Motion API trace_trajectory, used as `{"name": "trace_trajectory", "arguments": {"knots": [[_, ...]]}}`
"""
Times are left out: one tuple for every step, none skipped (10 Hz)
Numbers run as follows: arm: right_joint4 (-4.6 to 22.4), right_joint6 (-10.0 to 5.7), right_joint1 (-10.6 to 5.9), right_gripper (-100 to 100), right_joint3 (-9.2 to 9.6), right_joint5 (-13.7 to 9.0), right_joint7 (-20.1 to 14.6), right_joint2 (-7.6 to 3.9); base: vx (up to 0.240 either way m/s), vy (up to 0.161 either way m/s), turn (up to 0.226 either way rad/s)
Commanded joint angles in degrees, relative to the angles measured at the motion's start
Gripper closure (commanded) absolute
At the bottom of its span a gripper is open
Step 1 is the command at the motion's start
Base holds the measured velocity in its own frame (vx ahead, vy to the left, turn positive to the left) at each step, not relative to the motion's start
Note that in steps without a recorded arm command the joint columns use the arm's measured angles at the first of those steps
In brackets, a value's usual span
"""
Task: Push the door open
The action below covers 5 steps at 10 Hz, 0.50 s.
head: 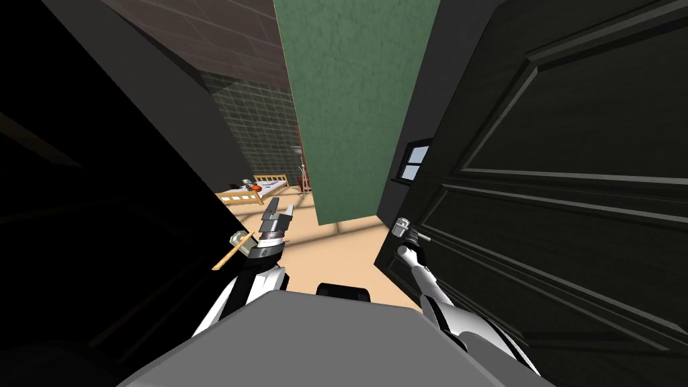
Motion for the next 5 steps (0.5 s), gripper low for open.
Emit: {"name": "trace_trajectory", "arguments": {"knots": [[0.75, -0.53, -0.10, 100, -0.94, -0.38, 0.26, -0.92, 0.206, 0.043, -0.070], [0.94, -0.64, -0.05, 100, -1.41, -0.62, 0.43, -1.12, 0.201, 0.043, -0.063], [1.11, -0.75, 0.00, 100, -1.87, -0.85, 0.60, -1.33, 0.178, 0.034, -0.062], [0.77, -0.22, 0.01, 100, -1.71, -0.79, 0.93, -0.84, 0.078, 0.008, -0.030], [1.06, -0.72, 0.07, 100, -2.59, -1.56, 1.48, -1.29, 0.105, -0.009, -0.023]]}}
